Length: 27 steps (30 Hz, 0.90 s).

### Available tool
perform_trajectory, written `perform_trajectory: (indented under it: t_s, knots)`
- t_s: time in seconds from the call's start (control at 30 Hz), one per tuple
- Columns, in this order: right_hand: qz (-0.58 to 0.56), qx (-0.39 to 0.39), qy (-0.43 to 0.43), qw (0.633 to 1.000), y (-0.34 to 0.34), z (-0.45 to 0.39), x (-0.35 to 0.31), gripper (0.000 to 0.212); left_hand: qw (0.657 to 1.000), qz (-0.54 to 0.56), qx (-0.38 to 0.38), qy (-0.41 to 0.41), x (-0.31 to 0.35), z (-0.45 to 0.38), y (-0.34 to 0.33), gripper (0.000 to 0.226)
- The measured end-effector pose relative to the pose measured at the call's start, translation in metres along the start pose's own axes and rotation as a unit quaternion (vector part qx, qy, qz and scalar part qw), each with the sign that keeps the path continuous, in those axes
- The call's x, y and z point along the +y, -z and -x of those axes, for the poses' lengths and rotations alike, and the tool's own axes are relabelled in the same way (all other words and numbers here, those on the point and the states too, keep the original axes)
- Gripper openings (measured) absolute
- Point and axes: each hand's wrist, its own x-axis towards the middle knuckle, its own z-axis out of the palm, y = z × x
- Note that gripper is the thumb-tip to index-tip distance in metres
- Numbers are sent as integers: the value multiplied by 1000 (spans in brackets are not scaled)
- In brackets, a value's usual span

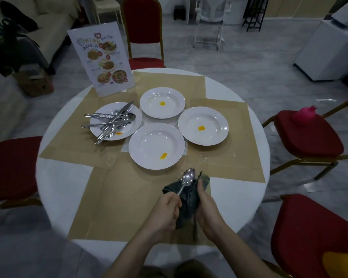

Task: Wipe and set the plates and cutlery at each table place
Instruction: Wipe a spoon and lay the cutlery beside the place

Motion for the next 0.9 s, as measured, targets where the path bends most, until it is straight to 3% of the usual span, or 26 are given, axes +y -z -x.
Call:
perform_trajectory:
  t_s: [0.1, 0.23, 0.5, 0.63, 0.8, 0.9]
  knots:
    - [-9, 4, 26, 1000, -8, 0, 0, 45, 1000, -12, -16, -2, 1, 15, -8, 30]
    - [81, 104, 97, 986, -7, -9, 5, 32, 996, -88, -12, -29, -5, 31, -22, 26]
    - [126, 102, 32, 986, -4, -17, 16, 38, 995, -93, -12, -41, 0, 18, -12, 27]
    - [119, 148, 78, 979, 5, -25, 4, 22, 996, -61, -61, 6, -4, 24, -12, 26]
    - [154, 113, 56, 980, 5, -25, 16, 36, 996, -79, -42, -24, -2, 22, -2, 28]
    - [165, 114, 44, 979, 7, -24, 20, 46, 997, -47, -54, 0, -5, 20, -5, 28]
